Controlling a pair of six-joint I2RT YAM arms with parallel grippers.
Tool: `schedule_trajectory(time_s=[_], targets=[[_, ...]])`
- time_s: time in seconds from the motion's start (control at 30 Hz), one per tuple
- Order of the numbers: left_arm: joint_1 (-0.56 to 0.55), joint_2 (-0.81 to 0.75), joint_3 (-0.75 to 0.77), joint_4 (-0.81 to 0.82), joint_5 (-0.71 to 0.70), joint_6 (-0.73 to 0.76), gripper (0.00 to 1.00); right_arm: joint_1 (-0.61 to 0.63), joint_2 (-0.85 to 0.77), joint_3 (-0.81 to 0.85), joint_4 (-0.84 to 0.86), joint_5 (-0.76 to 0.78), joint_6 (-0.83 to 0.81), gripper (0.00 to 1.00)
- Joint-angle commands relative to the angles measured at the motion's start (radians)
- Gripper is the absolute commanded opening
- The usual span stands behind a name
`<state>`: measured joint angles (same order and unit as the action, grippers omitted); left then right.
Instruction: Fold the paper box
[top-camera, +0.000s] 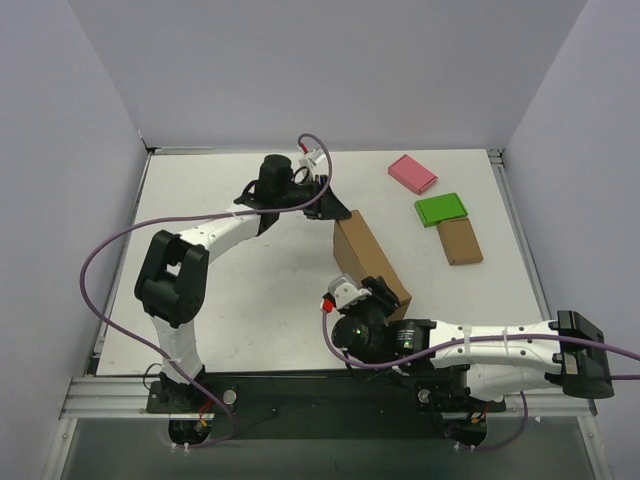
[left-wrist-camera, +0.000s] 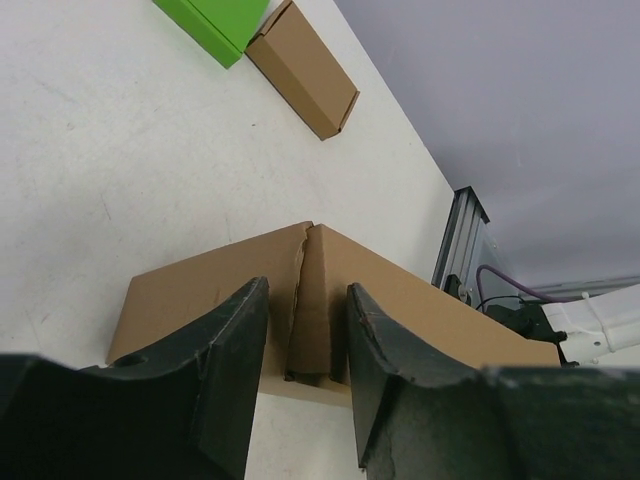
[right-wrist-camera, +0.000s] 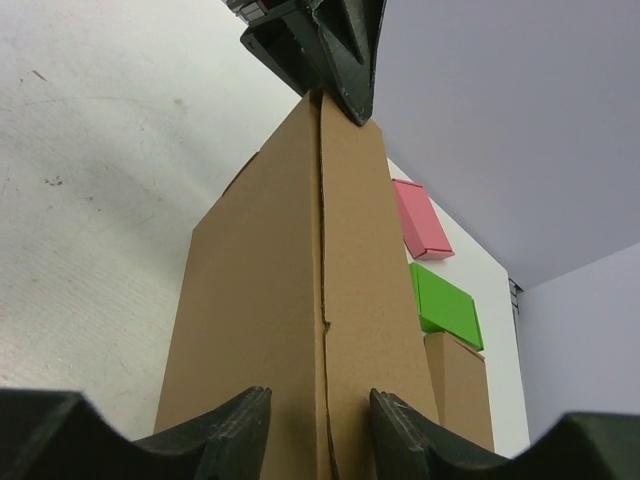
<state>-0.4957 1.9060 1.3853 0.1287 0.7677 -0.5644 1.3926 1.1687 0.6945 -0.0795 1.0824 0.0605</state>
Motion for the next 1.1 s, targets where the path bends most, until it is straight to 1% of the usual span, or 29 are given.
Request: schedule_trajectory(time_s=[0.0,0.07,0.1,0.13,0.17,0.2,0.23,0.27,0.37,0.4,0.47,0.5,0.53,0.57,0.6,0.63,0.67,0.7,0.73,0.8,0.83,0.9,0.93,1.0,1.07], targets=[[-0.014,0.024,-0.091,-0.212,-0.090,0.116,0.38,-0.017,0.026,-0.010,-0.101,-0.124,0.070,0.48],[-0.020,0.022,-0.092,-0.230,-0.106,0.132,0.34,-0.021,0.023,0.019,-0.132,-0.125,0.085,0.54],[-0.024,0.021,-0.092,-0.236,-0.111,0.144,0.29,-0.032,0.023,0.032,-0.152,-0.131,0.110,0.57],[-0.026,0.022,-0.092,-0.239,-0.114,0.149,0.26,-0.040,0.023,0.052,-0.172,-0.148,0.120,0.60],[-0.027,0.021,-0.095,-0.244,-0.117,0.150,0.24,-0.055,0.026,0.097,-0.227,-0.174,0.134,0.64],[-0.032,0.024,-0.098,-0.245,-0.119,0.152,0.22,-0.085,0.032,0.132,-0.267,-0.194,0.189,0.66],[-0.032,0.028,-0.097,-0.247,-0.116,0.152,0.21,-0.104,0.039,0.163,-0.305,-0.232,0.212,0.67],[-0.035,0.027,-0.094,-0.250,-0.114,0.153,0.20,-0.115,0.055,0.231,-0.380,-0.248,0.241,0.68],[-0.043,0.015,-0.088,-0.267,-0.131,0.167,0.18,-0.138,0.078,0.330,-0.501,-0.283,0.327,0.70],[-0.044,0.008,-0.085,-0.273,-0.137,0.181,0.18,-0.141,0.082,0.386,-0.528,-0.295,0.349,0.71],[-0.046,0.002,-0.080,-0.291,-0.146,0.190,0.18,-0.159,0.089,0.450,-0.613,-0.338,0.438,0.71],[-0.046,-0.001,-0.075,-0.294,-0.148,0.195,0.18,-0.168,0.092,0.508,-0.647,-0.351,0.476,0.72],[-0.046,-0.004,-0.077,-0.297,-0.151,0.196,0.18,-0.191,0.100,0.535,-0.687,-0.364,0.558,0.72],[-0.046,-0.005,-0.077,-0.301,-0.153,0.198,0.18,-0.205,0.106,0.562,-0.782,-0.395,0.612,0.71],[-0.046,-0.012,-0.072,-0.305,-0.154,0.204,0.18,-0.216,0.106,0.604,-0.825,-0.409,0.651,0.70],[-0.046,-0.013,-0.071,-0.314,-0.160,0.208,0.18,-0.225,0.102,0.618,-0.862,-0.421,0.682,0.70],[-0.046,-0.016,-0.068,-0.319,-0.165,0.215,0.18,-0.240,0.094,0.632,-0.932,-0.429,0.761,0.70],[-0.046,-0.021,-0.066,-0.324,-0.169,0.219,0.18,-0.245,0.083,0.637,-0.962,-0.434,0.791,0.69],[-0.046,-0.025,-0.062,-0.330,-0.171,0.221,0.18,-0.253,0.047,0.632,-0.979,-0.441,0.817,0.69],[-0.046,-0.030,-0.058,-0.336,-0.179,0.227,0.18,-0.274,0.000,0.613,-0.993,-0.467,0.878,0.65],[-0.046,-0.033,-0.057,-0.337,-0.177,0.228,0.18,-0.283,-0.044,0.579,-0.993,-0.475,0.897,0.60],[-0.046,-0.038,-0.055,-0.339,-0.177,0.228,0.18,-0.302,-0.079,0.547,-0.991,-0.492,0.939,0.55],[-0.046,-0.042,-0.055,-0.342,-0.177,0.230,0.18,-0.306,-0.105,0.531,-0.991,-0.496,0.950,0.49],[-0.046,-0.048,-0.055,-0.343,-0.183,0.233,0.18,-0.317,-0.127,0.490,-0.993,-0.506,0.993,0.45],[-0.046,-0.050,-0.051,-0.348,-0.186,0.238,0.18,-0.319,-0.145,0.459,-0.991,-0.507,1.016,0.44]])
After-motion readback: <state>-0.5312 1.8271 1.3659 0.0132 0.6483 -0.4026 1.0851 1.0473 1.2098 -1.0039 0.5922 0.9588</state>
